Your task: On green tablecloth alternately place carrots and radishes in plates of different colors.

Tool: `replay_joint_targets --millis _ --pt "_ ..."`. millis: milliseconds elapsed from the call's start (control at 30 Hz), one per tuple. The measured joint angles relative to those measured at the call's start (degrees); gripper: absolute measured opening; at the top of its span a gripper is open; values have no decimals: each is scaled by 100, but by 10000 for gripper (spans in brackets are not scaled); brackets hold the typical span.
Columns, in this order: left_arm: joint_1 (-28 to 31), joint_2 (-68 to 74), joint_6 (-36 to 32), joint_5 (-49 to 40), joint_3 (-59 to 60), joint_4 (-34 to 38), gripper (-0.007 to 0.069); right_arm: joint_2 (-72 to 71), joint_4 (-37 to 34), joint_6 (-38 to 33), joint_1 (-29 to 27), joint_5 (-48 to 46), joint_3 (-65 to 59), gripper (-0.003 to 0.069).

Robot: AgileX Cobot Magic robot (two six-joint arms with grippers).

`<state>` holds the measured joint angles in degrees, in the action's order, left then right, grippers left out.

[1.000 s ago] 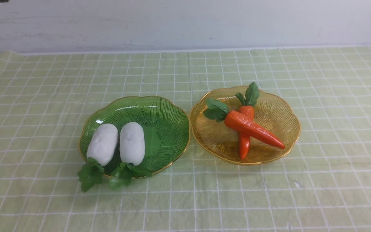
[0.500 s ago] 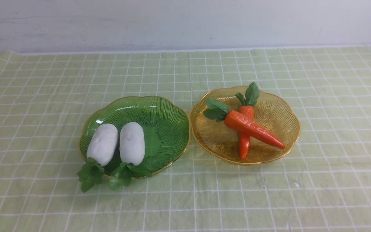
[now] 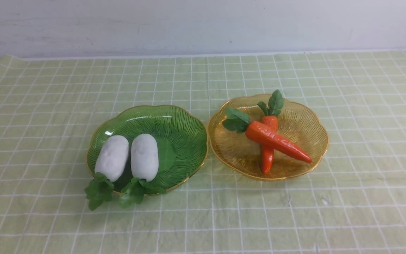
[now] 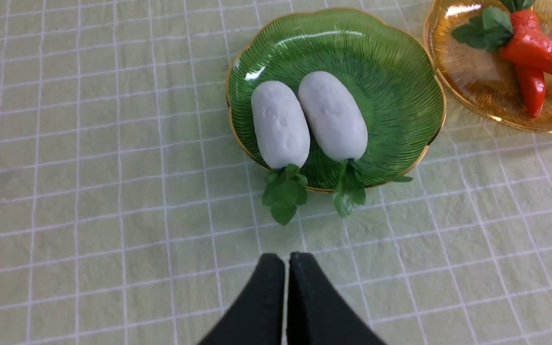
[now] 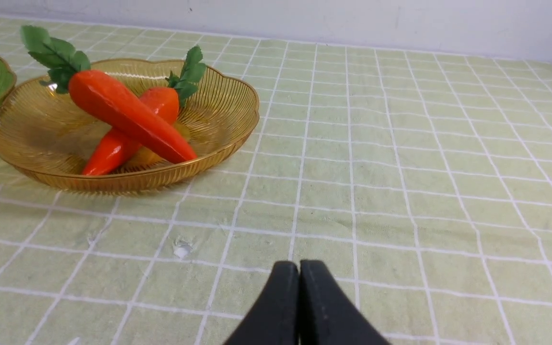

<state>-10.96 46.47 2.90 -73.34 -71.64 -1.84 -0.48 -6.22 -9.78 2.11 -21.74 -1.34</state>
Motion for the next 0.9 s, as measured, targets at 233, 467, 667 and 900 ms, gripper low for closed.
replay_joint_targets --millis 233,467,667,900 --pt "0 -12 6 0 291 10 -8 0 0 21 0 -11 4 -13" --pt "0 -20 6 5 291 23 -8 0 0 24 0 -11 4 -13" --pt "0 -304 -176 5 318 29 -8 0 0 24 0 -11 4 -13" --pt "0 -1755 -390 72 1246 512 -8 0 0 24 0 -16 4 -13"
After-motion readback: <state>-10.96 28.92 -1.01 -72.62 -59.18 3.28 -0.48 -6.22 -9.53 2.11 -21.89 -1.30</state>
